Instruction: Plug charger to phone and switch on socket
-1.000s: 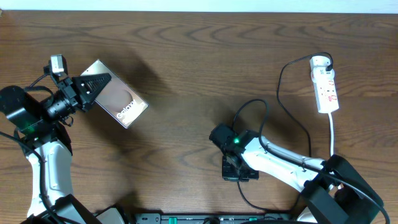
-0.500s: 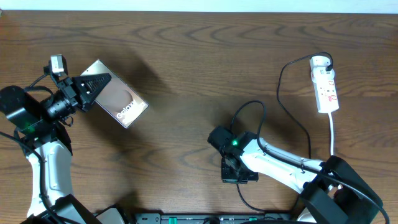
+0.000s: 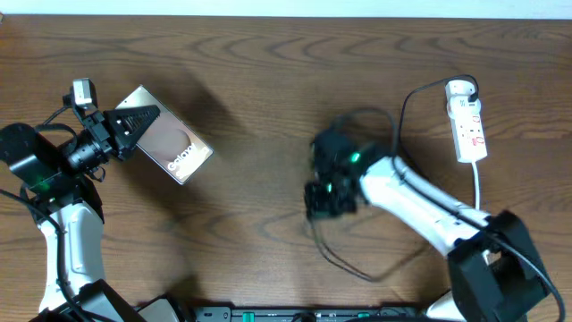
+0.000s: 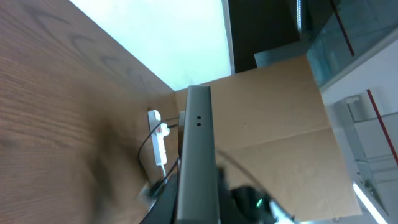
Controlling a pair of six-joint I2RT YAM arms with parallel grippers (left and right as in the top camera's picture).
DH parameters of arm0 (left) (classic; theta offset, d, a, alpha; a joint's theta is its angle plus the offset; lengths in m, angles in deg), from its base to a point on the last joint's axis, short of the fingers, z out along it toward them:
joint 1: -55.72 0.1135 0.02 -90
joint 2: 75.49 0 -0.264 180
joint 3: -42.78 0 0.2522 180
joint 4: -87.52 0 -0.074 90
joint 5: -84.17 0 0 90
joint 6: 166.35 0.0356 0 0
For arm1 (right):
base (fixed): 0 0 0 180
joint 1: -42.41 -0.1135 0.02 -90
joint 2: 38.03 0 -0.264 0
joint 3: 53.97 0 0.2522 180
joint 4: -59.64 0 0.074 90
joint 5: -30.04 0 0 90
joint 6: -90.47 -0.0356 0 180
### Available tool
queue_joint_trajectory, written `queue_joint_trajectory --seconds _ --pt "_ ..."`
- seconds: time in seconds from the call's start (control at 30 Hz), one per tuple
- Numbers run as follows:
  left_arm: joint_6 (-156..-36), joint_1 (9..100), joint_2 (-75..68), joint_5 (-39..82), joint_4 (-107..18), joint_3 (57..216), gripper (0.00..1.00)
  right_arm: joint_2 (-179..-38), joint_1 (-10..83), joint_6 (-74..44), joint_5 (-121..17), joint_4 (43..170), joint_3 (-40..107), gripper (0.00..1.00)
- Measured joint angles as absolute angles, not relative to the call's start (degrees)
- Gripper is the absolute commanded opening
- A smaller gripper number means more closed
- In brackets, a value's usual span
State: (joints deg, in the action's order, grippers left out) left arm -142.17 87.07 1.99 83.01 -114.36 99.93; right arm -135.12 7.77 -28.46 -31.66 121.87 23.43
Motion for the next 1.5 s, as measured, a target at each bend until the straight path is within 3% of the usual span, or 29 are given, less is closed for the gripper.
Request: queue_joint_trajectory --seconds 0.2,0.43,0.6,1.07,1.5 --pt "-142.2 87.1 2.0 83.0 -114.4 99.9 0.07 -135.1 13.9 0.9 5.3 121.5 31.6 0.01" --pt "-141.9 86.4 2.0 83.0 -114.4 99.9 0.07 -135.1 13.1 24.3 16.4 124.1 31.6 0.01" --pt "-139.2 81.0 2.0 83.0 -114.7 99.9 0.07 -135.1 8.4 35.5 18.0 124.2 31.5 0.01" --pt "-135.7 74.0 2.0 83.0 -118.1 99.9 0.07 -135.1 6.4 39.2 16.4 123.7 31.4 0.01" --pt "-135.4 69.0 2.0 83.1 -122.3 99.9 0.07 -135.1 7.3 26.8 13.7 115.7 31.3 0.01"
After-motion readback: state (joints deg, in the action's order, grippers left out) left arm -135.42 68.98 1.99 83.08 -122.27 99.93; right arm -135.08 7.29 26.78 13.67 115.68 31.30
